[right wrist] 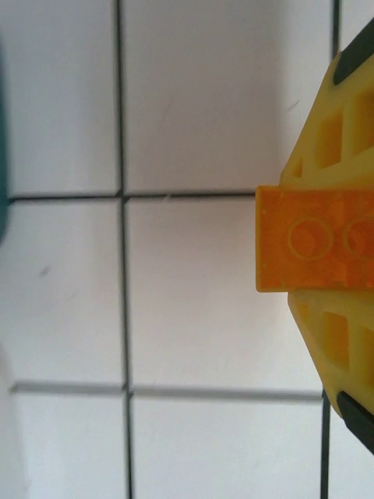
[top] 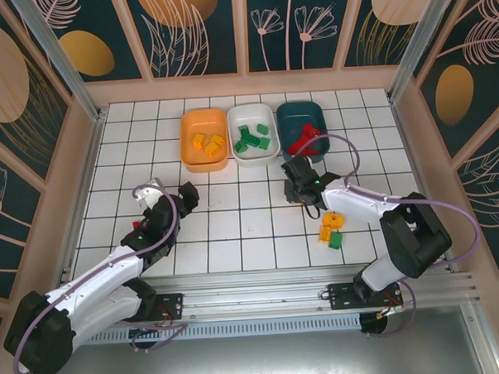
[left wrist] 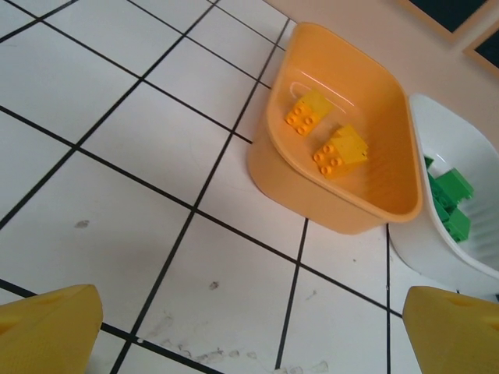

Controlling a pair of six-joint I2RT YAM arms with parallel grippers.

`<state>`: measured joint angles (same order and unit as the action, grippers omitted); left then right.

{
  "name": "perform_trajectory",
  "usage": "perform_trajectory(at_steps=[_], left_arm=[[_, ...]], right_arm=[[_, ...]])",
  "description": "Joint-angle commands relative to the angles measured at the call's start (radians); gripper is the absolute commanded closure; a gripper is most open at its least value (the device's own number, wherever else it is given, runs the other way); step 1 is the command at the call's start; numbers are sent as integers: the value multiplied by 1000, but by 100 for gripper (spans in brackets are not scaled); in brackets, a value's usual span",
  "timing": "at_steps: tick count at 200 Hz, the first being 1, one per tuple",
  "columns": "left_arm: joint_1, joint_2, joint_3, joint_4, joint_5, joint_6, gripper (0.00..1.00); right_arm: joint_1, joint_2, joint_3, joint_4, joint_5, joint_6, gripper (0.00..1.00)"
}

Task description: Sort the legos into containers by color

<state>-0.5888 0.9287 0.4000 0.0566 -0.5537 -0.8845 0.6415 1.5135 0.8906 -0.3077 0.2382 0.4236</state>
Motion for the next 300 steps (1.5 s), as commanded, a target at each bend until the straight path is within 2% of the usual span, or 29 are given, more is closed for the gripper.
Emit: perform_trajectory(at_steps=[1,23,32,41,50,75,115,134,150,178,206,239,265,300], left_arm=[[88,-16,-33,-2,100,1,2],[236,-23,-72,20,298,-27,1],[288,-24,-83,54,421,-36,1],[312,-16,-76,79,512,-39,1],[315,-1,-56,80,558,-31,1],[318,25,-12,31,591,-15,1],[319,12,2,-17,592,10,1],[319,16,8,-22,600,16,1],[320,25,8,-6,611,18,2],[319,64,23,26,639,22,2],[319,99,54,89,718,38,1],[319,59,90,-22,539,56,2],[334,51,142,-112,415,86,2],[445,107,192,-137,464,78,1]], right_arm=[[45,60,127,46,18,-24,78],[93,160,275,105,-6,-59,78],[109,213,343,134,-13,-79,78],[119,267,412,163,-27,-93,78],[125,325,479,190,-62,-108,78],[130,505,702,195,-111,-121,78],[127,749,1027,94,-142,-144,75],[127,836,1192,12,-151,-159,55],[131,844,1249,-19,-139,-177,43],[139,716,1148,26,-98,-192,38],[141,478,827,134,-16,-157,38],[209,264,462,203,-96,-118,38],[329,235,322,252,-138,-98,37],[482,347,386,304,-200,-153,26]])
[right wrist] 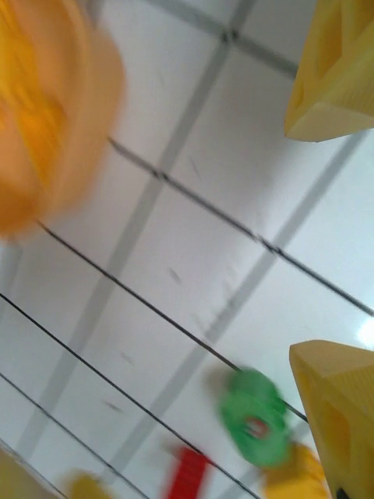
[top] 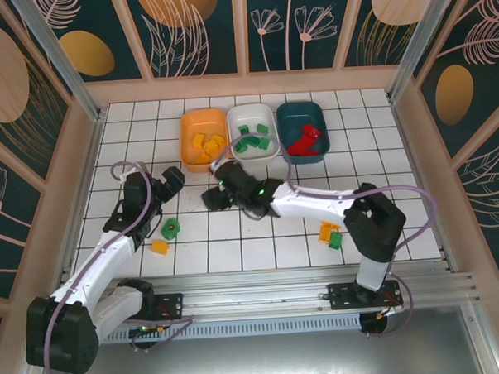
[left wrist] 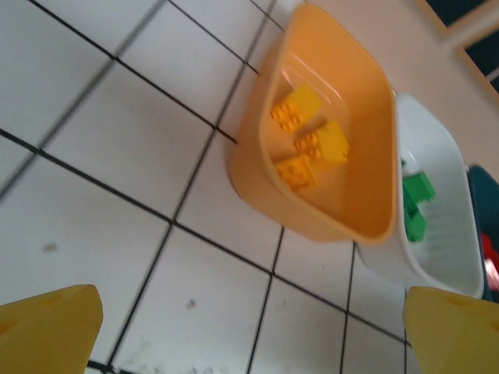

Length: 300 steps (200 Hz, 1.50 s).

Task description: Sort the legos into containers by color

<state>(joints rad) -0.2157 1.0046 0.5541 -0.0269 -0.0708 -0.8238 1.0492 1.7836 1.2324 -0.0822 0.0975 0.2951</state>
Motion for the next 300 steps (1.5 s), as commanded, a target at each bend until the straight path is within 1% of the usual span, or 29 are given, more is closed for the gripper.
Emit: perform_trajectory(at_steps=[1,15,22,48,65,112,139,151,174,196,230,242,249,269,300], left_arm=[[76,33,39,-55,-16,17,1],[128,40,43,-60,19,9,1],[140,35,42,-64,23,5,1],[148,-15,16,-84,-18,-17,1],[152,-49,0,-93,-19,-26,1],[151,-85,-21,-97,15,-26,1],[151,-91,-25,-93,12,-24,2],[152,-87,-23,-90,20,-25,1],[151,-78,-20,-81,29,-27,2],[152,-75,-28,-69,37,-37,1],[151,-69,-31,-67,37,-28,2],[152,-68,-33,-67,41,-28,1],[152,-66,-31,-67,43,-28,2],[152,-60,-31,-62,43,-29,2],[152,-50,-24,-60,57,-39,2]], right_arm=[[78,82,50,80,-61,-26,26],[111,156,123,80,-79,-52,21],[125,196,165,71,-78,-68,20],[150,323,294,49,-128,-93,16],[151,389,368,22,-135,-88,16],[150,504,488,-25,-104,-107,15],[154,544,517,-38,-105,-115,16],[155,561,535,-55,-87,-113,16],[153,573,530,-58,-21,-105,18],[144,575,530,-61,14,-83,25],[133,577,507,-64,85,-90,34],[128,572,498,-64,86,-87,35],[126,565,488,-58,87,-87,38],[124,520,431,-7,86,-88,41],[113,404,356,52,73,-76,44]])
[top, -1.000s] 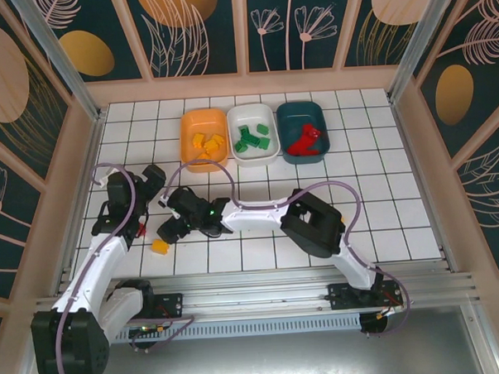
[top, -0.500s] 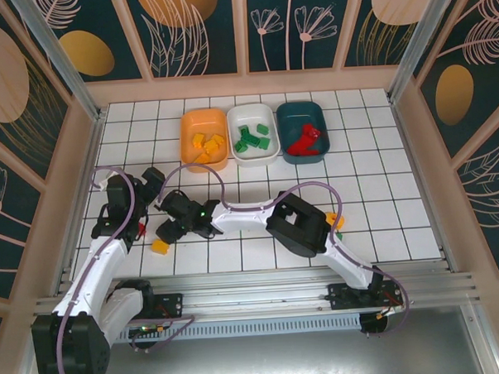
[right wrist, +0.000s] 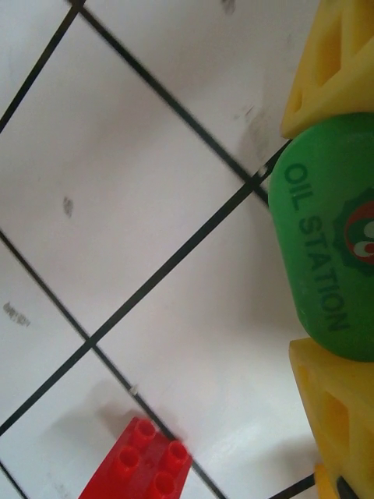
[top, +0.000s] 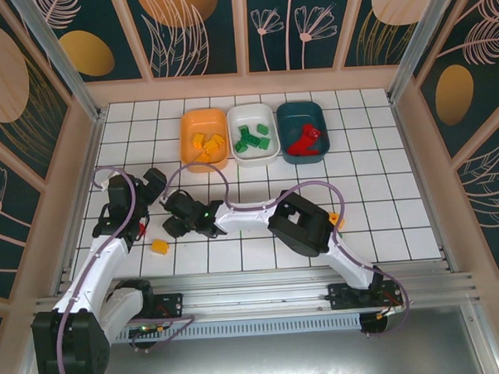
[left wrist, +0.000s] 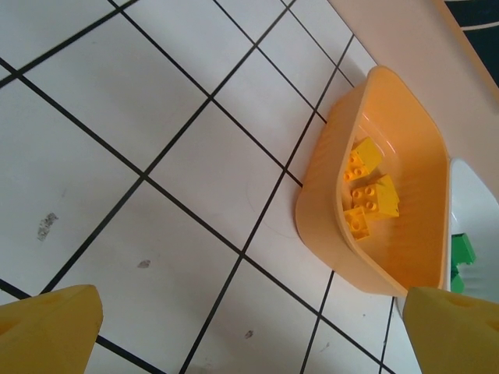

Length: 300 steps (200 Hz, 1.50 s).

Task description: Sort the legos into containers by color

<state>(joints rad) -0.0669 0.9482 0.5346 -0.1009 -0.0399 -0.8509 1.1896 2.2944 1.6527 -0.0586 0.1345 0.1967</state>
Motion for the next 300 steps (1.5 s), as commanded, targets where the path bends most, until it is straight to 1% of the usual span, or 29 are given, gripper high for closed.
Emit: perform_trajectory(at_steps=[1,32,49,74,92,104,112,134,143,155,166,176,188,203,215,241,274,283,300], left_arm=[[3,6,-4,15,26,-13,1],[3,-9,2,6,18,-18,1],[3,-21,8,0,22,-14,1],[3,-25,7,3,44,-13,2],[3,-20,-8,-16,67,-52,2],[3,-16,-43,-9,112,-78,2],[2,-11,-55,-34,119,-92,2],[2,-32,-68,-125,125,-120,3],[3,-50,-74,-154,148,-133,5],[3,-77,-64,-224,140,-146,6],[3,-108,-50,-291,124,-160,5],[3,-132,-40,-344,125,-178,5],[4,-146,-16,-413,123,-196,5],[3,-129,34,-525,87,-218,5],[2,-95,66,-600,90,-233,5],[3,-51,98,-693,121,-248,4],[2,-106,98,-761,140,-295,5],[2,-117,99,-823,135,-304,5],[3,-136,84,-859,163,-320,6]], right_arm=[[-28,-111,-67,31,37,23,44],[-70,-222,-151,68,43,37,46],[-114,-274,-188,75,67,27,46],[-238,-325,-224,74,97,18,46],[-345,-318,-222,70,104,31,46],[-412,-306,-227,94,73,65,46],[-446,-294,-226,111,60,81,46],[-509,-240,-163,100,70,95,45],[-531,-221,-136,102,68,95,43],[-556,-200,-116,114,72,108,40],[-574,-195,-117,141,40,121,39],[-586,-186,-102,137,33,133,33],[-591,-174,-79,122,56,133,26],[-591,-189,-82,131,76,135,19],[-590,-211,-95,140,92,135,16],[-591,-263,-141,165,89,130,12],[-579,-405,-305,247,80,139,11],[-575,-441,-341,256,79,146,12],[-570,-498,-404,274,77,159,11]])
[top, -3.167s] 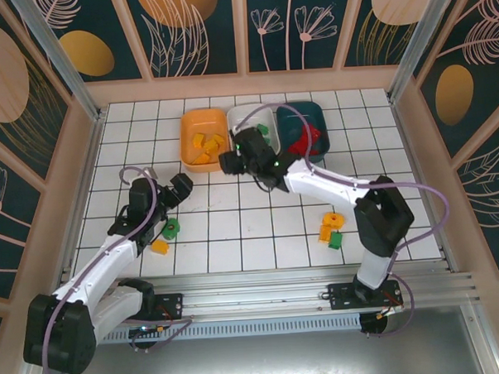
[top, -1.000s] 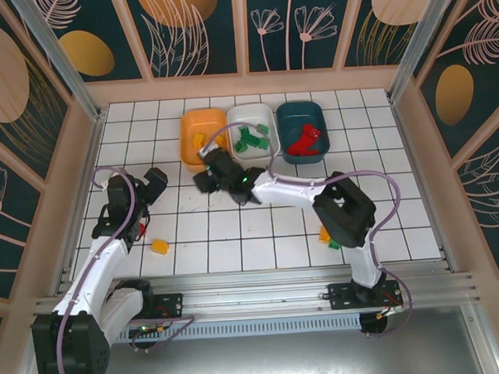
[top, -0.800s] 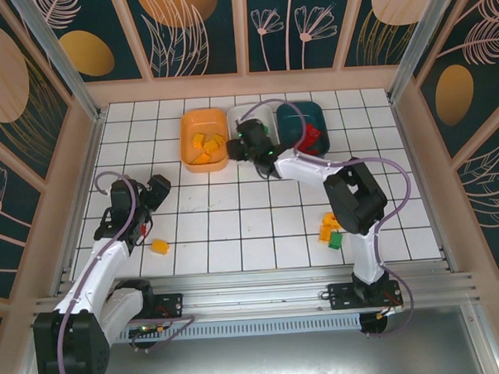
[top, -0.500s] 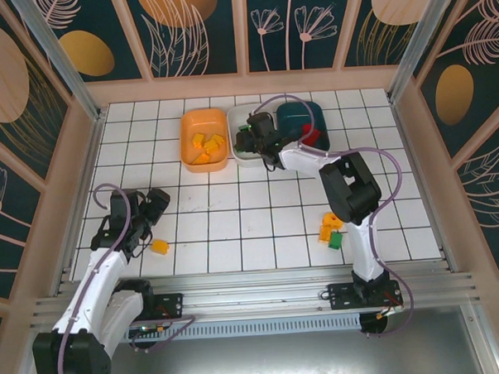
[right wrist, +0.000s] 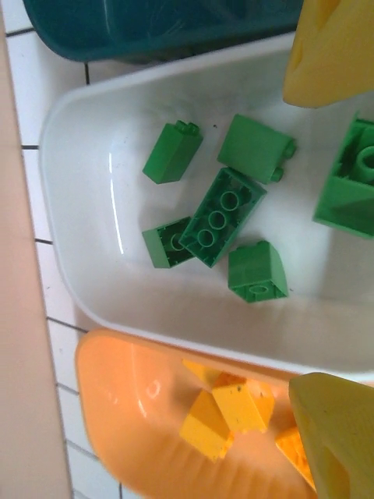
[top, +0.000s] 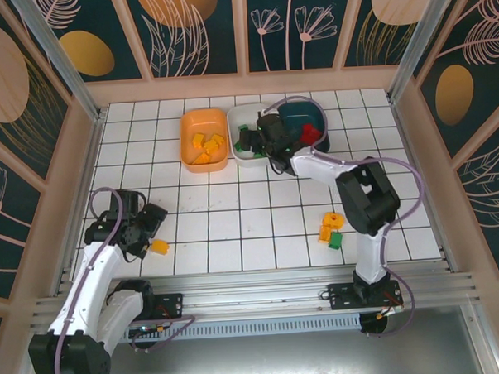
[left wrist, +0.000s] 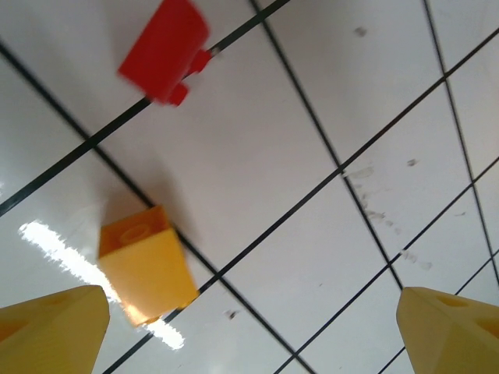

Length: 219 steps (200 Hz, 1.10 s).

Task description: Sort the legos into containers by color

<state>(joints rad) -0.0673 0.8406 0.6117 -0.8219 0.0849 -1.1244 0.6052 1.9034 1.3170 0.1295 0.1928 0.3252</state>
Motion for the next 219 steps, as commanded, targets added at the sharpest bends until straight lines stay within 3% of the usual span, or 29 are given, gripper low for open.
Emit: perform_trajectory(at_steps=[1,31,65,142,219], left_arm=[[3,-29,5,-138,42,-47,6],[0,-72,-69,-134,95,-91,9],[0,-55,-147,-5,137,-113,23],[0,105,-223,176,110,-117,27],[1,220,-218,302,43,-70,43]], right_arm=[[14,-110,-72,88,19,31,11],[14,-190,-165,127,25,50,12],[16,-237,-226,138,8,67,13],[27,-327,-343,126,32,74,14],[35,-393,-401,107,30,57,15]])
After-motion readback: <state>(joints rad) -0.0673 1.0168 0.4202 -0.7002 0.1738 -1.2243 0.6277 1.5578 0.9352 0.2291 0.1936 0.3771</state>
